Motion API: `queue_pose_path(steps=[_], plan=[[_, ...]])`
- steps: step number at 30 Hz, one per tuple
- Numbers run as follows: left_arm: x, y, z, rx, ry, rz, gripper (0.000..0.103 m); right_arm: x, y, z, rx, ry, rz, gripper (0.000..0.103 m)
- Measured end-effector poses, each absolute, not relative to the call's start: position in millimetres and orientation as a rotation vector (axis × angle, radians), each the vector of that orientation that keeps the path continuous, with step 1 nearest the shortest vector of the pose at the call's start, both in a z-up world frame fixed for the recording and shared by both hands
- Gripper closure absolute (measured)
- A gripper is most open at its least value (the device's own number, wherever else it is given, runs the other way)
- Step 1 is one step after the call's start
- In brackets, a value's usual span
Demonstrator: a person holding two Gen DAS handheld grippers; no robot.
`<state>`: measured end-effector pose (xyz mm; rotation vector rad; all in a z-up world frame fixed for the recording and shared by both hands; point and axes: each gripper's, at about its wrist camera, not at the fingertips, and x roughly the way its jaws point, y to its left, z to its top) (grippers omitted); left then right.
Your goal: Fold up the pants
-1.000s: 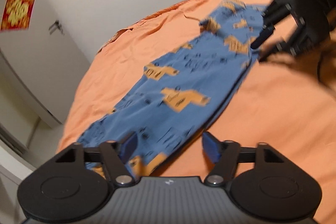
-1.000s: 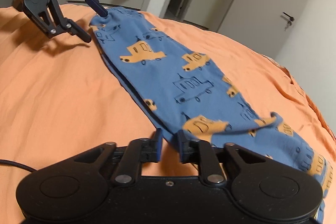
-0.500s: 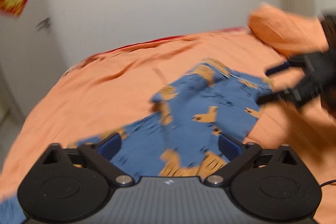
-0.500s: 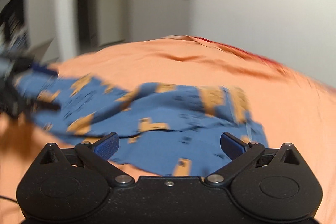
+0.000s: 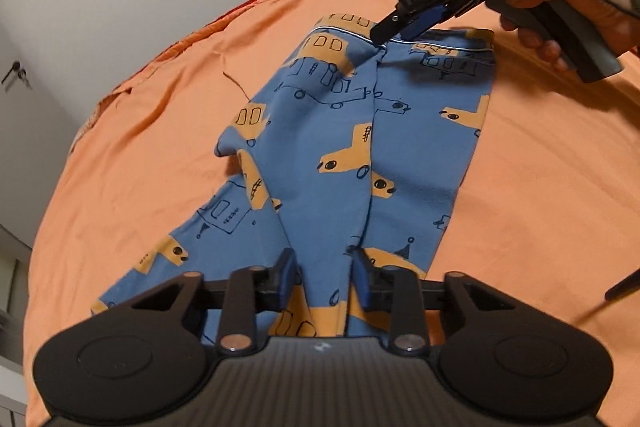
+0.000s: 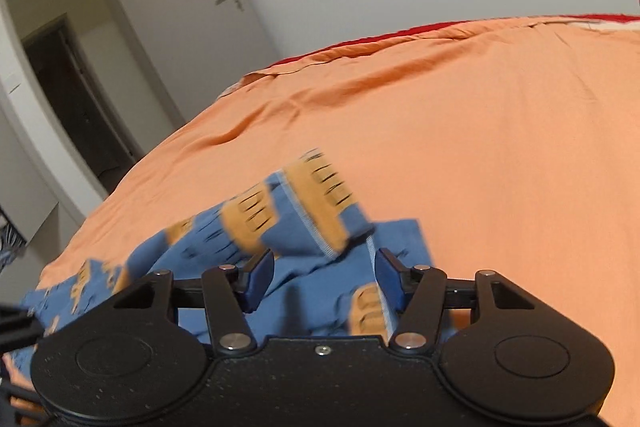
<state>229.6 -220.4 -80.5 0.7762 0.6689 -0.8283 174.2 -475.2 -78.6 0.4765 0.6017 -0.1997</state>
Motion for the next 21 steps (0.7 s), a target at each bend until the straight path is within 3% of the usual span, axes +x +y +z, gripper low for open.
queue_pose_path(steps=[2, 6, 8, 9, 10, 14, 21], plan=[[229, -223, -80, 0.775, 0.682, -0.841, 0.085, 181, -484, -84, 0.514, 0.593, -0.203, 0.047], [223, -229, -81, 0.808, 0.661, -0.848, 0.086, 186, -496, -87, 0.587, 0.562, -0.204, 0.057], [222, -232, -82, 0.815, 0.666, -0.846, 0.097, 187, -500, -88, 0.600, 0.556, -0.211, 0.071], [222, -232, -82, 0.814, 0.670, -0.840, 0.102, 187, -502, -88, 0.603, 0.554, -0.219, 0.083], [222, -232, -82, 0.809, 0.676, -0.832, 0.103, 188, -504, -88, 0.606, 0.553, -0.226, 0.090], [224, -229, -77, 0.762, 0.686, -0.817, 0.103, 184, -507, -84, 0.619, 0.533, -0.215, 0.097], [224, -209, -44, 0.654, 0.635, -0.856, 0.103, 159, -495, -25, 0.517, 0.508, -0.182, 0.098]])
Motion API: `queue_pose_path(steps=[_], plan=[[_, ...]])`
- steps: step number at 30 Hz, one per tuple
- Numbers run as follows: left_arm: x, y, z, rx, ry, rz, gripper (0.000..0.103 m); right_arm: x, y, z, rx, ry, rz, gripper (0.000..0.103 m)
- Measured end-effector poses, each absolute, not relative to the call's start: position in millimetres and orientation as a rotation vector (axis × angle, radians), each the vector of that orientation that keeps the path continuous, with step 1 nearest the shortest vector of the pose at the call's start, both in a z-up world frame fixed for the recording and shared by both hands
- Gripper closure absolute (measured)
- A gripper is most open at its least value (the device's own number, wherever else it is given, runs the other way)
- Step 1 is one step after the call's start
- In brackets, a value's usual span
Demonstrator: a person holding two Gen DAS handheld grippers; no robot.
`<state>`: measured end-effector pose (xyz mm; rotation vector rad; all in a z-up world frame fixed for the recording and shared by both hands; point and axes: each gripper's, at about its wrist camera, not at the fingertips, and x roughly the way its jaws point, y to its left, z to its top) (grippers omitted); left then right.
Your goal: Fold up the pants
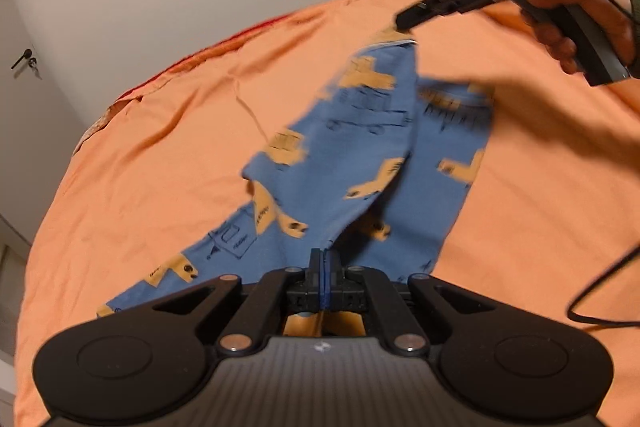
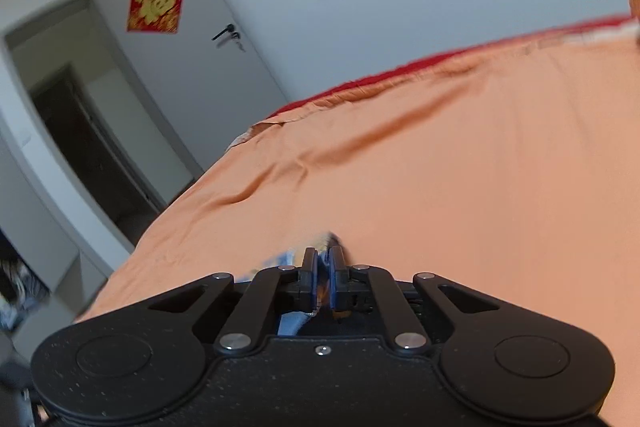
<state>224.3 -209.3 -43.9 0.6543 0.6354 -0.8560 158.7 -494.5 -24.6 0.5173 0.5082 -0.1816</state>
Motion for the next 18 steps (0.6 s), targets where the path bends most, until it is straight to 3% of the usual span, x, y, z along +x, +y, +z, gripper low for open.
queue_pose_path(steps=[5, 11, 15, 16, 17, 18], plan=[[210, -204, -48, 0.671, 0.653, -0.926, 0.103, 121, -492, 6, 0.370, 0.618, -0.185, 0.098], [204, -212, -73, 0.727, 0.703, -0.935, 0.103, 104, -494, -44, 0.344, 0.815, -0.223, 0.098], [208, -209, -72, 0.724, 0.709, -0.956, 0.101, 96, -486, -56, 0.303, 0.814, -0.230, 0.097], [210, -208, -70, 0.712, 0.711, -0.964, 0.091, 95, -485, -55, 0.294, 0.808, -0.233, 0.094], [211, -207, -69, 0.690, 0.712, -0.973, 0.064, 95, -484, -52, 0.280, 0.798, -0.241, 0.091], [212, -205, -67, 0.658, 0.710, -0.968, 0.049, 95, -482, -51, 0.262, 0.785, -0.254, 0.081]])
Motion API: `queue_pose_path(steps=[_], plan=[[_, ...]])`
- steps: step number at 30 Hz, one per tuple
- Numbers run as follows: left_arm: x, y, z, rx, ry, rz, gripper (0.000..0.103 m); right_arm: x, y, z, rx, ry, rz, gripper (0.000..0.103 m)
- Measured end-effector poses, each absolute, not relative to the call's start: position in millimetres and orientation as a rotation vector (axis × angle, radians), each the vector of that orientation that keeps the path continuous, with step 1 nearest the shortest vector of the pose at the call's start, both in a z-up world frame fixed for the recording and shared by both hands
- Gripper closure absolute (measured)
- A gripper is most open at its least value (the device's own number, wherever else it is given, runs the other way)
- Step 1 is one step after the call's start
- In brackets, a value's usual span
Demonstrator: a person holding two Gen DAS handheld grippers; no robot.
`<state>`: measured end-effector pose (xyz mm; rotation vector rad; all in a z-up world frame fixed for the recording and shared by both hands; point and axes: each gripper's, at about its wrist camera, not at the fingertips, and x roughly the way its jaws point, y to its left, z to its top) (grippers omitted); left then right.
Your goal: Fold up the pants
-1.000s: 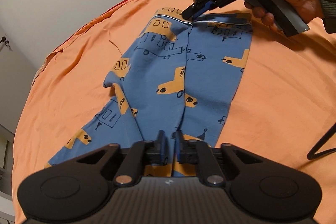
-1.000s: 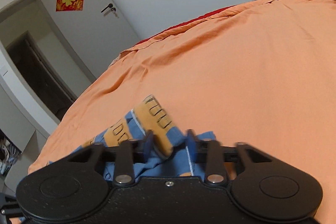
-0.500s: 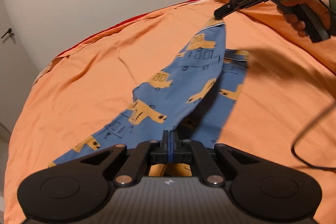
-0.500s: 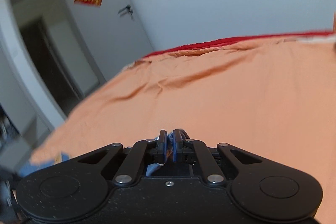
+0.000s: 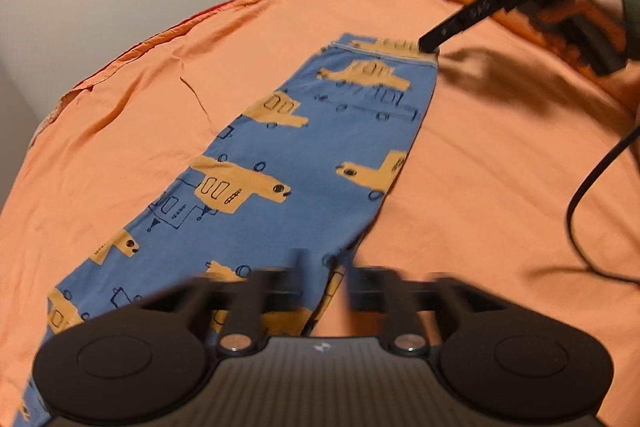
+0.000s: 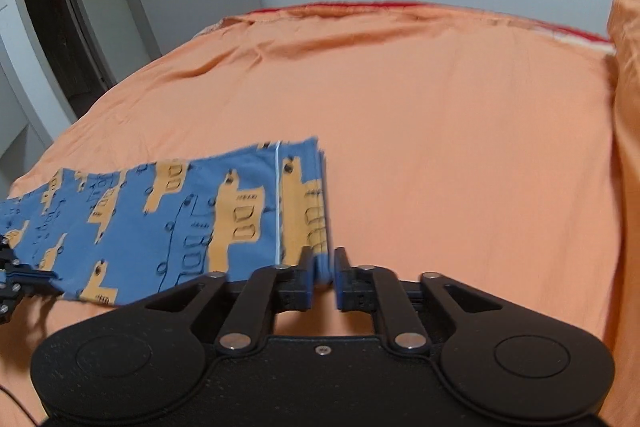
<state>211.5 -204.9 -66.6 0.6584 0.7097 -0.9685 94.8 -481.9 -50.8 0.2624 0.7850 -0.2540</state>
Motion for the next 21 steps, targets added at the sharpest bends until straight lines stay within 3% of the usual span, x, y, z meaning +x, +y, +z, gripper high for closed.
queue_pose_path(steps=[1, 5, 8, 10, 12, 16, 21], plan=[[211, -201, -64, 0.618, 0.702, -0.952, 0.032, 97, -480, -50, 0.242, 0.770, -0.267, 0.074], [219, -187, -64, 0.455, 0.736, -0.843, 0.031, 112, -468, -49, 0.152, 0.735, -0.258, 0.069], [233, -176, -85, 0.418, 0.812, -0.646, 0.028, 125, -451, -67, -0.053, 0.771, -0.267, 0.052], [235, -160, -88, 0.345, 0.811, -0.619, 0.024, 124, -446, -76, -0.181, 0.743, -0.289, 0.032], [229, -149, -84, 0.336, 0.808, -0.595, 0.022, 123, -445, -75, -0.269, 0.725, -0.378, 0.031], [216, -135, -56, 0.223, 0.724, -0.638, 0.001, 121, -426, -61, -0.294, 0.642, -0.330, 0.032], [247, -165, -64, 0.246, 0.729, -0.476, 0.001, 150, -372, -68, -0.331, 0.646, -0.146, 0.029]])
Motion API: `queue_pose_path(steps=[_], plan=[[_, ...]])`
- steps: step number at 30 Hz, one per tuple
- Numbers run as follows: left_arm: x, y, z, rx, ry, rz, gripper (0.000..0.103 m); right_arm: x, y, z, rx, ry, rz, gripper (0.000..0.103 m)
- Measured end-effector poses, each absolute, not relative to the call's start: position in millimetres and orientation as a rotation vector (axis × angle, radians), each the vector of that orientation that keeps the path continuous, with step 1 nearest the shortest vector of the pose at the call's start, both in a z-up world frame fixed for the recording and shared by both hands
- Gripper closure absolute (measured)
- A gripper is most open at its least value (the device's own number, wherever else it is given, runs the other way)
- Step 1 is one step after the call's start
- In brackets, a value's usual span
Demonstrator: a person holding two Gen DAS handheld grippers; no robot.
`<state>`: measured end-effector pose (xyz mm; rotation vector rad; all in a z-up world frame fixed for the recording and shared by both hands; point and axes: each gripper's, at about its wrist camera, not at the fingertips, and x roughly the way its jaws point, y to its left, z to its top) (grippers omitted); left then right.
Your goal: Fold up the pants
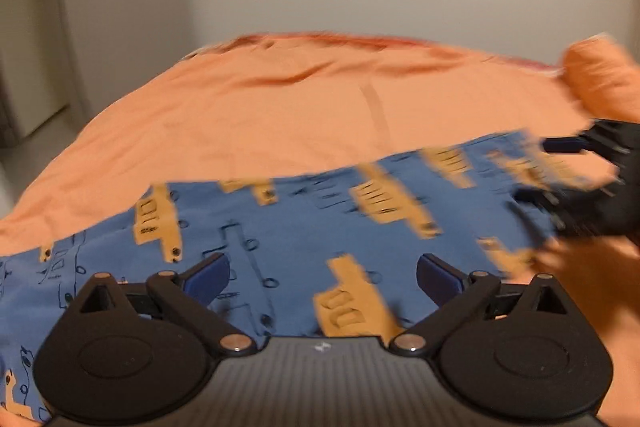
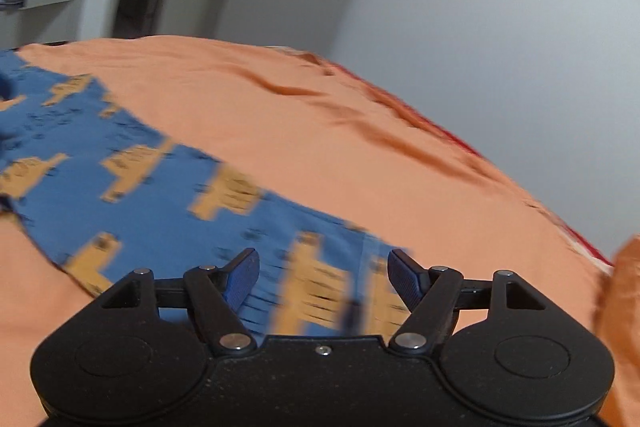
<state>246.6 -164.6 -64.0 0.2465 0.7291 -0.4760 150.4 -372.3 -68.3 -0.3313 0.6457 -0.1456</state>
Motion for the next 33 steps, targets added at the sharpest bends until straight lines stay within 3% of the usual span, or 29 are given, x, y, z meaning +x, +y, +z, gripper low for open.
queue_pose_path(steps=[3, 6, 12, 18, 20, 22, 25, 33], plan=[[249, -169, -95, 0.376, 0.778, -0.422, 0.002, 158, -350, -89, -0.414, 0.695, -0.084, 0.027], [230, -141, -99, 0.386, 0.699, -0.445, 0.000, 149, -370, -90, -0.459, 0.671, -0.153, 0.014], [239, -122, -69, 0.236, 0.643, -0.385, 0.000, 148, -432, -70, -0.339, 0.600, -0.390, 0.019], [313, -166, -92, 0.498, 0.634, -0.200, 0.000, 202, -429, -96, -0.427, 0.630, -0.407, 0.016], [328, -149, -94, 0.461, 0.629, -0.207, 0.000, 199, -443, -104, -0.407, 0.605, -0.442, 0.005], [335, -132, -89, 0.431, 0.645, -0.173, 0.000, 196, -452, -100, -0.388, 0.587, -0.474, 0.002], [322, -111, -70, 0.373, 0.613, -0.123, 0.000, 192, -439, -90, -0.422, 0.564, -0.456, 0.009], [266, -42, -90, 0.316, 0.711, -0.067, 0.000, 176, -328, -84, -0.418, 0.631, -0.010, 0.005]])
